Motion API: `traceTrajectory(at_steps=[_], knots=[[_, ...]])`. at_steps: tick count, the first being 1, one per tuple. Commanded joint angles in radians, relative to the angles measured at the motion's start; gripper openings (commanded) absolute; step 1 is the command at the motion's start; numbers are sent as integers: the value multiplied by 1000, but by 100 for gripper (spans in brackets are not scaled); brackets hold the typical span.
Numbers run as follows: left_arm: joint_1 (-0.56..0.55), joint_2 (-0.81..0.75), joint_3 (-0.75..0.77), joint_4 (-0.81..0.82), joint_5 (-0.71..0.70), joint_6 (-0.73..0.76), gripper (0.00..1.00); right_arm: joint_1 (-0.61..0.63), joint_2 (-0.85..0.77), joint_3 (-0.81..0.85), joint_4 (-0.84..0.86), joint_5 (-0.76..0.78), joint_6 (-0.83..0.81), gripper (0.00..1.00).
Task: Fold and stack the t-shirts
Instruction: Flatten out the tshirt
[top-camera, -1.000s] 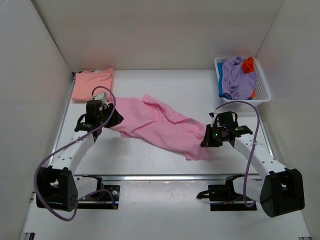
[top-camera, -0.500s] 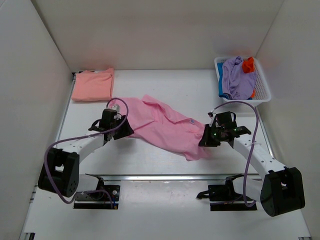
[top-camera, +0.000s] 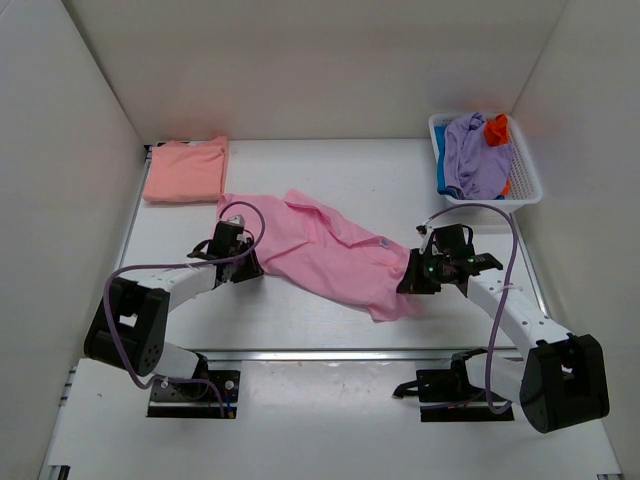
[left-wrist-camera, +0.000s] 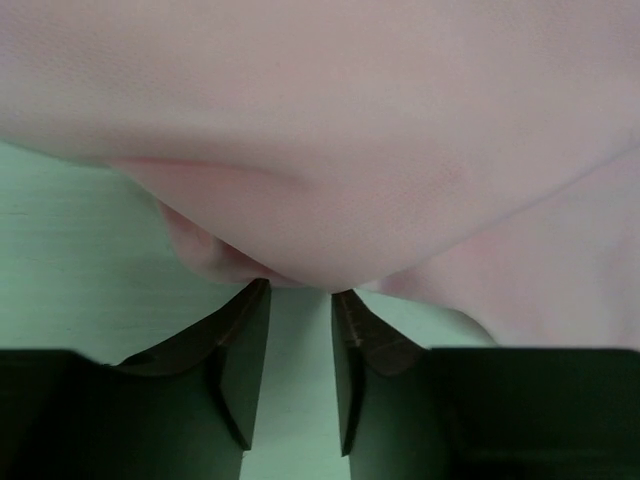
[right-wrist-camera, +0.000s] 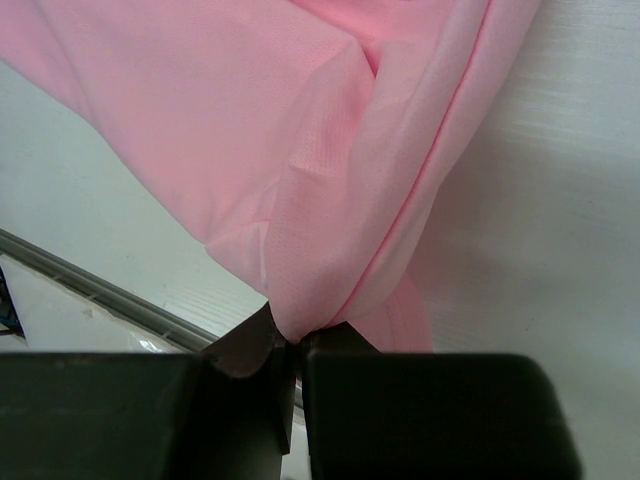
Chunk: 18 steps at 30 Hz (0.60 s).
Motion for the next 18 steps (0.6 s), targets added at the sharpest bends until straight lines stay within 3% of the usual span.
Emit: traceTrajectory(at_steps=[1, 15, 16, 17, 18], knots=[[20, 24, 24, -39, -75, 31, 45, -10, -15, -11, 33, -19, -12, 0], [-35, 153, 154, -138, -185, 103, 48, -25, -20, 0, 35, -41, -20, 0], [-49, 177, 181, -155, -203, 100, 46, -28, -15, 1, 33, -42, -24, 0], [-69, 211, 223, -192, -223, 111, 34, -36, -12, 6, 36, -44, -23, 0], [-71, 214, 231, -192, -216, 120, 34, -36, -12, 7, 30, -39, -23, 0]])
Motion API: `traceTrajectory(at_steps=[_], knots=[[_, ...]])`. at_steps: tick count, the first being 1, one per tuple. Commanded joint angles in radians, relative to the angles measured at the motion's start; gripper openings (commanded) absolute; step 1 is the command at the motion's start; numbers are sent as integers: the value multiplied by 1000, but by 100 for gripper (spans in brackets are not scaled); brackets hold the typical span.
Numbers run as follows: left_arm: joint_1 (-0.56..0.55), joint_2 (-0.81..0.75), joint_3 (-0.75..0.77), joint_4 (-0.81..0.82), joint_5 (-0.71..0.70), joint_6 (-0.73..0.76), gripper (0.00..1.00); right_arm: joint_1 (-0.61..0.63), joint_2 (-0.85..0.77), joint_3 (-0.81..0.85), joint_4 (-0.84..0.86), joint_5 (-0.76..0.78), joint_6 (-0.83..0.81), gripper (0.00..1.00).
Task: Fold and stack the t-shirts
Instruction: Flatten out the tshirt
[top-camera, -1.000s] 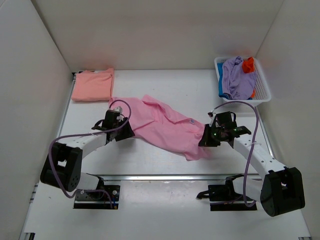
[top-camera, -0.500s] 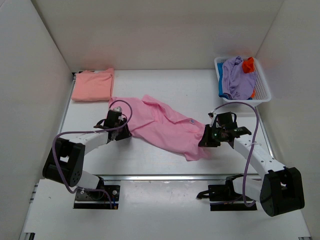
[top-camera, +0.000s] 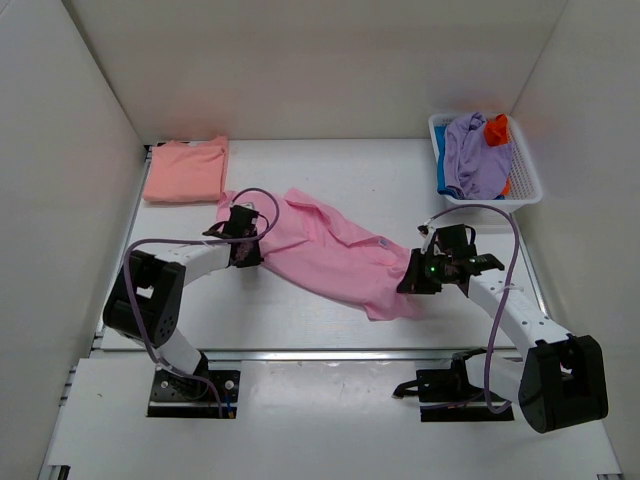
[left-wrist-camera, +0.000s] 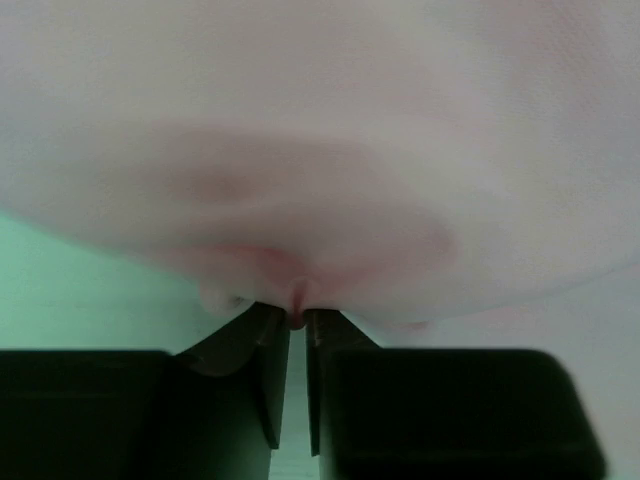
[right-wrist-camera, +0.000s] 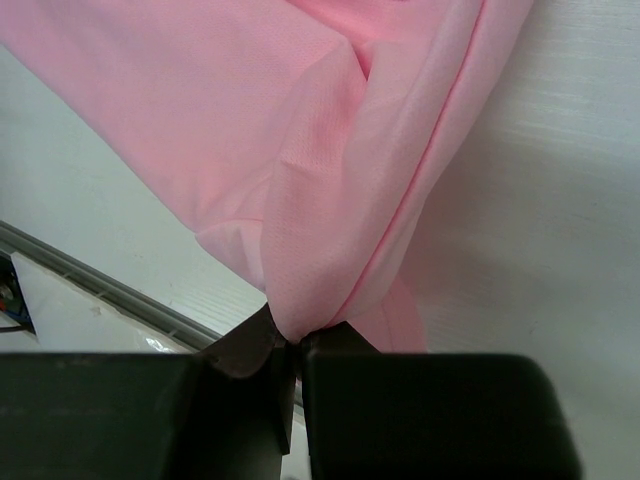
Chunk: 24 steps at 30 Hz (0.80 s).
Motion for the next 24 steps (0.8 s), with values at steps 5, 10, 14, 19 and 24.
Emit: traceTrajectory(at_steps=[5, 10, 14, 19, 24], knots=[[-29, 72, 59, -99, 14, 53, 0, -17, -18, 15, 26, -7, -23, 0], [23, -46, 106, -201, 65, 122, 0, -74, -38, 107, -29, 16, -66, 0], [92, -170, 161, -333, 110, 173, 0, -205, -83, 186, -65, 3, -112, 0], [167, -299, 204, -436, 113, 243, 0, -278, -68, 276, -106, 10, -142, 0], [225, -325, 187, -464, 93, 283, 4, -286, -57, 275, -96, 19, -135, 0]])
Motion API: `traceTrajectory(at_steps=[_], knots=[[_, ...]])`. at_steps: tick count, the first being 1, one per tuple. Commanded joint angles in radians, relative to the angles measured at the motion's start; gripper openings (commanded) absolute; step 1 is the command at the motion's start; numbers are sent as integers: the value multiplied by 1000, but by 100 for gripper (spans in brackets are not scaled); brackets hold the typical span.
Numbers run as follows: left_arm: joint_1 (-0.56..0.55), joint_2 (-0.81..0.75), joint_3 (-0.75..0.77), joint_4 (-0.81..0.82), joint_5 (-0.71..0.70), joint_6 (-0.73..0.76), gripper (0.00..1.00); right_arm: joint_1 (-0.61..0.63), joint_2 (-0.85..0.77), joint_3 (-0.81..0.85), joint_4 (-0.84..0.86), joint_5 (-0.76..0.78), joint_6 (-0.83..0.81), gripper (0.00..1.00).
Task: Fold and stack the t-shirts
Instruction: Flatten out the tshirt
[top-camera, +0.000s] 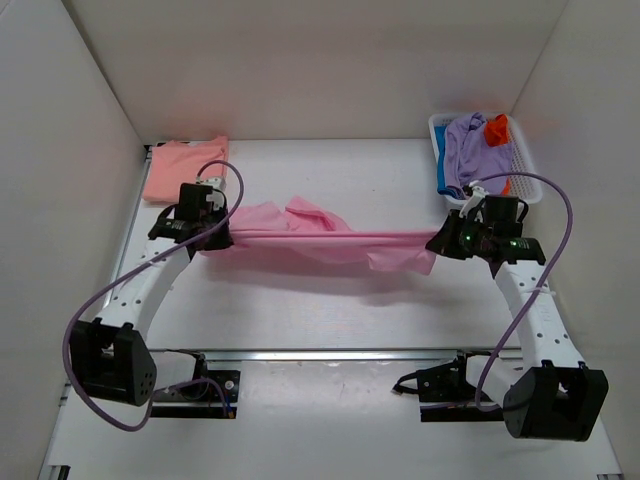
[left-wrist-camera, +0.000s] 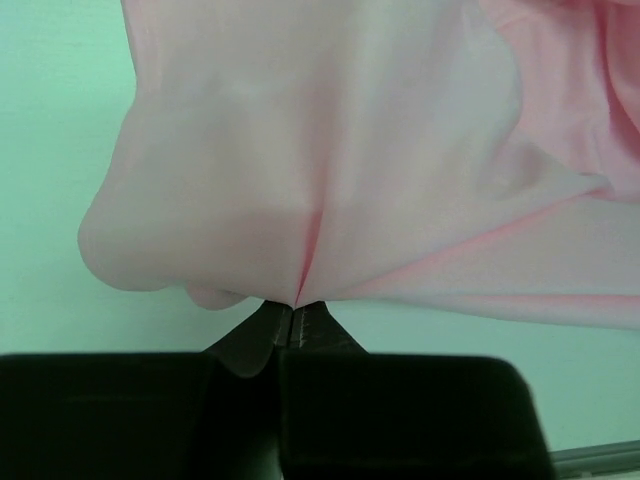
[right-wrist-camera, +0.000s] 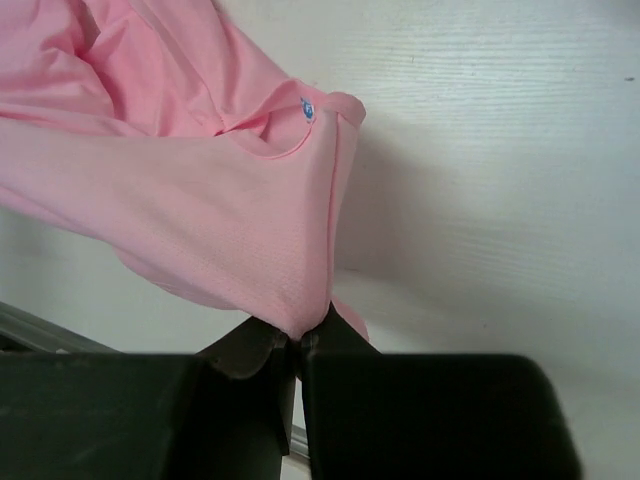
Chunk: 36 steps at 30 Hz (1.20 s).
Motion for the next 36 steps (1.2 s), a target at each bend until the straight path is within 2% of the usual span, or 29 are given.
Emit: traceTrajectory(at_steps=[1, 2, 7, 8, 9, 10, 12, 14, 15, 16, 21, 23, 25, 27, 31, 36], knots=[[67, 6, -13, -85, -53, 65, 4, -19, 11, 21, -10, 46, -28, 0], [67, 12, -13, -89, -47, 71, 0, -5, 15, 22, -11, 53, -31, 0], [59, 6, 45, -155, -12, 100, 2, 1, -8, 61, -68, 34, -47, 0], [58, -11, 54, -157, 12, 98, 23, 3, -14, 45, -74, 26, -54, 0], [64, -17, 50, -155, 31, 98, 48, 15, -30, 50, -85, 21, -54, 0], [67, -37, 55, -145, 37, 94, 62, 10, -38, 41, -91, 21, -48, 0], [67, -63, 48, -123, 52, 89, 64, 26, -49, 18, -94, 24, -46, 0], [64, -66, 51, -116, 48, 91, 62, 26, -46, -2, -88, 17, -44, 0], [67, -51, 50, -111, 55, 92, 59, 23, -48, -4, -83, 14, -46, 0], [64, -37, 59, -119, 55, 98, 49, 24, -43, -7, -83, 18, -41, 0], [27, 63, 85, -168, 107, 111, 41, 49, 11, -5, -51, 31, -40, 0], [-4, 51, 37, -152, 147, 92, 44, 50, 26, -18, -30, 37, -35, 1], [-48, 14, -37, -94, 199, 63, 56, 47, 44, -34, -10, 31, -23, 0], [-112, -31, -134, -42, 212, 8, 61, 74, 57, -44, -4, 23, -17, 0], [-159, -32, -241, 56, 238, -43, 67, 96, 60, -59, 26, 26, -6, 0], [-176, 43, -284, 116, 163, -72, 71, 99, 54, -71, 36, 20, 3, 0]])
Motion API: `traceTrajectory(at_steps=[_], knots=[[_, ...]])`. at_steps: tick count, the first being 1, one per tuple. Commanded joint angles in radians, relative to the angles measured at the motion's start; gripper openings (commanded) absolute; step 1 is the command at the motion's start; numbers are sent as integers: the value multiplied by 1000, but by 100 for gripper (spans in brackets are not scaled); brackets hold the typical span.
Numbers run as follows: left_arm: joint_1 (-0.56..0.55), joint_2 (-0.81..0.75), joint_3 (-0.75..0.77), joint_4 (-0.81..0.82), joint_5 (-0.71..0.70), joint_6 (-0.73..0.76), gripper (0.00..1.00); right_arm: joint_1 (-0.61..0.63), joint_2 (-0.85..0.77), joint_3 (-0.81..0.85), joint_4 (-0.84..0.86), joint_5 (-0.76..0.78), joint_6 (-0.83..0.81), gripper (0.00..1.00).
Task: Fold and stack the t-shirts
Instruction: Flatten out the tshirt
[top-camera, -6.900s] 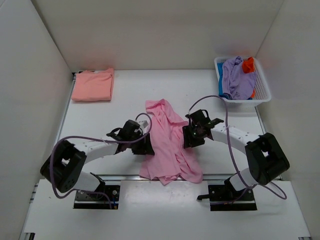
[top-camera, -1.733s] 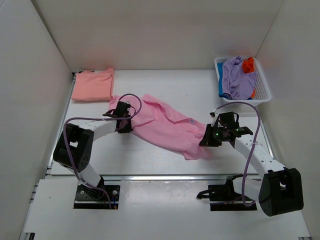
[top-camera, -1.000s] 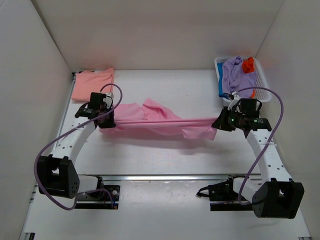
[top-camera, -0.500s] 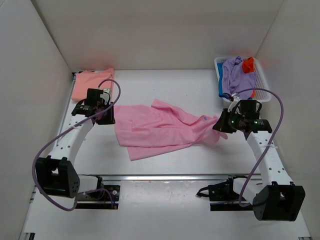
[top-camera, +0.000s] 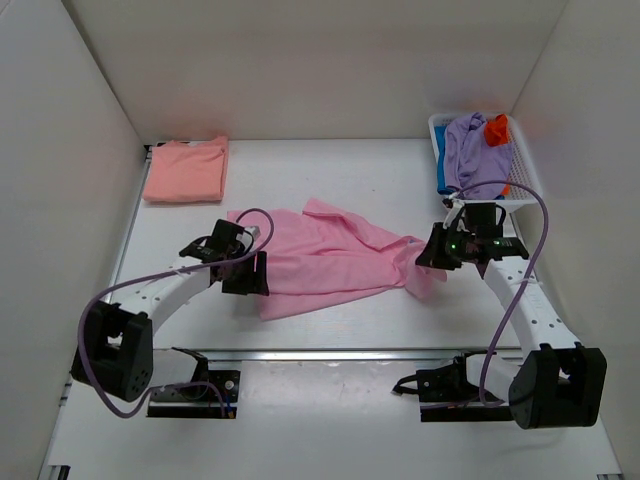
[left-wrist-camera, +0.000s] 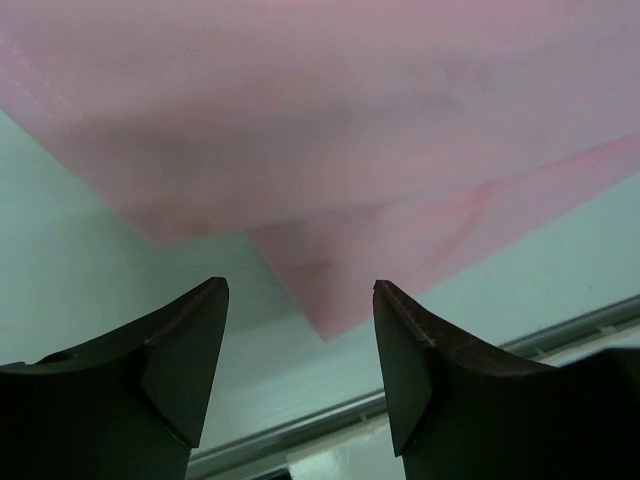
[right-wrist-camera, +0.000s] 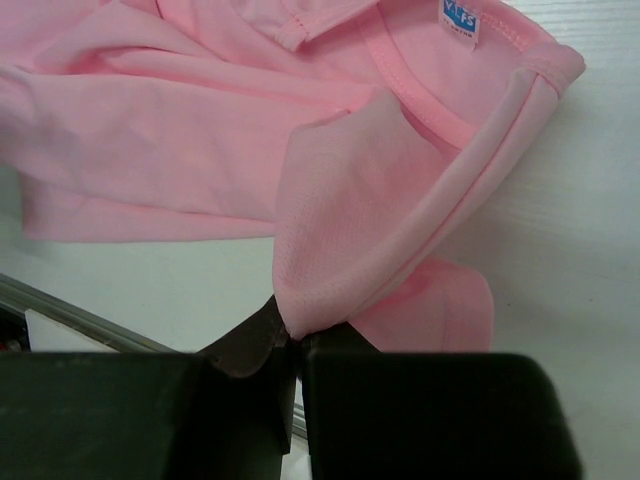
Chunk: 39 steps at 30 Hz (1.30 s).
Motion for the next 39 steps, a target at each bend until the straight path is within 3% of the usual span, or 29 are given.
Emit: traceTrajectory(at_steps=[1, 6, 13, 15, 17, 18, 19, 28, 33, 34, 35, 36, 39], knots=[[-9, 26, -15, 125, -43, -45, 71, 5, -14, -7, 52, -10, 17, 0], [-3, 63, -39, 234, -66, -92, 72, 28, -14, -27, 64, -14, 32, 0], [-6, 209, 54, 252, -115, -74, 71, 38, -10, -28, 67, -23, 34, 0], [-4, 241, 82, 242, -118, -65, 66, 36, -10, -25, 62, -23, 40, 0], [-7, 261, 99, 229, -115, -56, 42, 30, -13, -33, 71, -31, 29, 0], [-7, 269, 103, 221, -124, -50, 16, 30, -8, -30, 73, -37, 34, 0], [-7, 273, 114, 210, -132, -43, 0, 16, -7, -34, 73, -36, 29, 0], [78, 143, 299, 45, -80, -10, 0, 1, 13, -30, 72, -43, 12, 0], [115, 134, 393, -11, -46, 18, 19, 10, 18, -30, 84, -53, 14, 0], [117, 135, 407, -17, -47, 29, 18, 8, 23, -28, 79, -51, 17, 0], [118, 143, 413, -18, -46, 30, 3, 8, 21, -27, 87, -45, 17, 0], [117, 146, 428, -31, -44, 29, 0, 11, 32, -25, 81, -53, 12, 0], [118, 169, 448, -35, -60, 39, 0, 10, 26, -27, 82, -50, 12, 0]])
